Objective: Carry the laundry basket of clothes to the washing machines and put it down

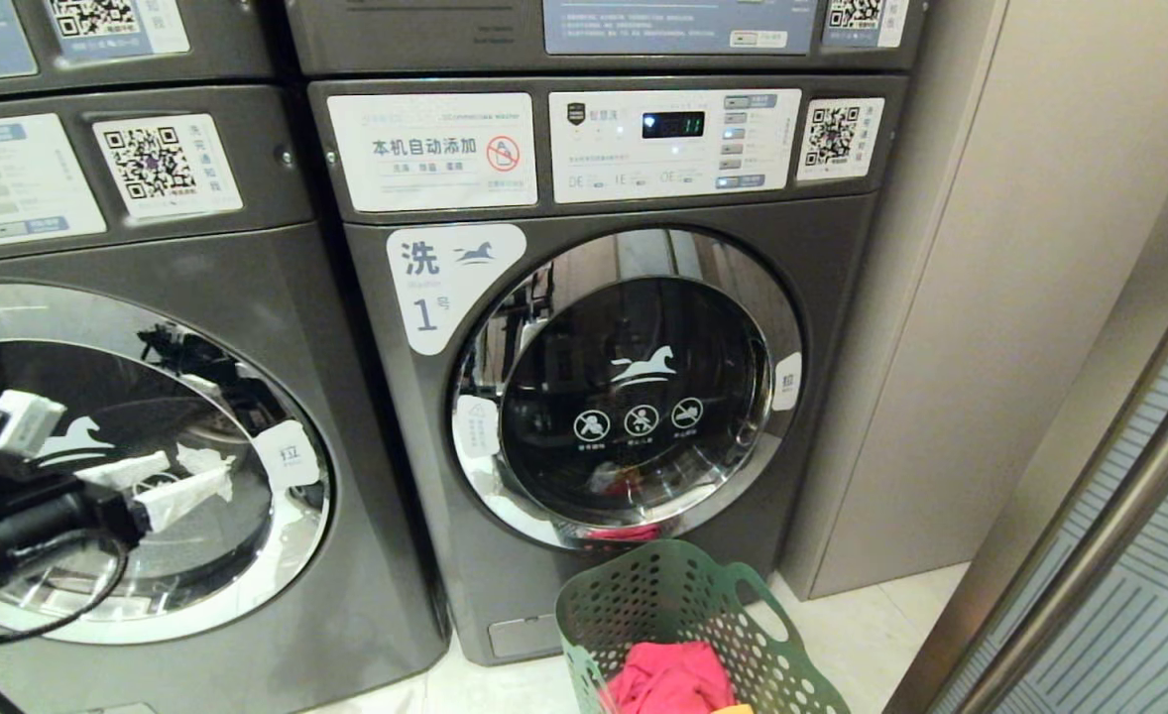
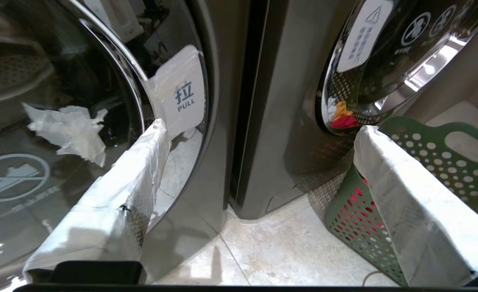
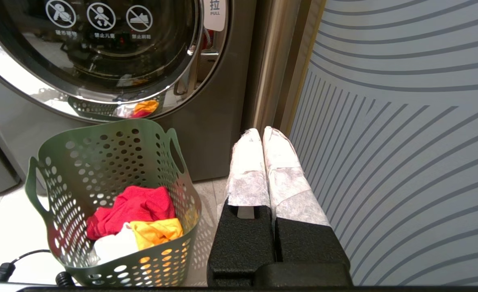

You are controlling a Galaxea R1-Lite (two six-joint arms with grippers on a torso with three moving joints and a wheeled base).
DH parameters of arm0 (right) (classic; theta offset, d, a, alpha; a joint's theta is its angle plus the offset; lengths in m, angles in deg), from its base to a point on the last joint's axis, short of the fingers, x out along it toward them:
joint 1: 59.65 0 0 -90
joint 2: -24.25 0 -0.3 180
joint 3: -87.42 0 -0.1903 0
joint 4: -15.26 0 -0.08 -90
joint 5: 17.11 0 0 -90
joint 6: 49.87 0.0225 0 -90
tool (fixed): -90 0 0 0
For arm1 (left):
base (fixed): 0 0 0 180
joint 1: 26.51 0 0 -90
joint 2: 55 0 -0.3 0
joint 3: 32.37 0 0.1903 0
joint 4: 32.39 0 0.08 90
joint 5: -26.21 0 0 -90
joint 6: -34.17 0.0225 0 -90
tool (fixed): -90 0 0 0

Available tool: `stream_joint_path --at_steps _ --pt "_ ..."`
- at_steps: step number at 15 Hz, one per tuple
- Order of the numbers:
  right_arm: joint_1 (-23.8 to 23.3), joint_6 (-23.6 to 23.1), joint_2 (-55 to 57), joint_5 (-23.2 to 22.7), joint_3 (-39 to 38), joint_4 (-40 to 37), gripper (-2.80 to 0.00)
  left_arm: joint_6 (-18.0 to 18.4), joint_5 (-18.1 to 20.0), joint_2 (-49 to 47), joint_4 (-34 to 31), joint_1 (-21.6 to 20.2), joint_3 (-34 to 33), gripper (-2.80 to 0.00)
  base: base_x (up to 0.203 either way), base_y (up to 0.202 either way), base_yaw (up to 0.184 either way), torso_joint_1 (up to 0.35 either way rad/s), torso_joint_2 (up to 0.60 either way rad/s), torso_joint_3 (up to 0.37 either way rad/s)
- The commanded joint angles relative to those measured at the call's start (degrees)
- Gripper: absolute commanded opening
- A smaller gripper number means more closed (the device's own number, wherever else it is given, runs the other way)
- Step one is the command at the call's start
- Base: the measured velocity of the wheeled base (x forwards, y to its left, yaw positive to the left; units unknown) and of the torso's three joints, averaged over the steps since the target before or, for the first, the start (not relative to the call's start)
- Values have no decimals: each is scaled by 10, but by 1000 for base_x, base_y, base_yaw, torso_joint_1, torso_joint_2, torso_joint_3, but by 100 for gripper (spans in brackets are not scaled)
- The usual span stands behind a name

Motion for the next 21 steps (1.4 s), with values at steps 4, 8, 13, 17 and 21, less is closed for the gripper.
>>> stream_joint_path --at_steps 4,8,13,17,21 --pt "0 0 1 0 0 0 -280 11 7 -138 51 27 50 0 0 0 0 0 0 0" --pt "0 0 1 0 0 0 -280 35 6 -196 62 29 88 0 0 0 0 0 0 0" --pt "0 0 1 0 0 0 -280 48 2 -244 63 34 166 0 0 0 0 0 0 0" --pt "0 0 1 0 0 0 -280 46 4 -270 64 36 185 0 0 0 0 0 0 0" --pt "0 0 1 0 0 0 -280 32 7 -286 63 48 222 0 0 0 0 0 0 0"
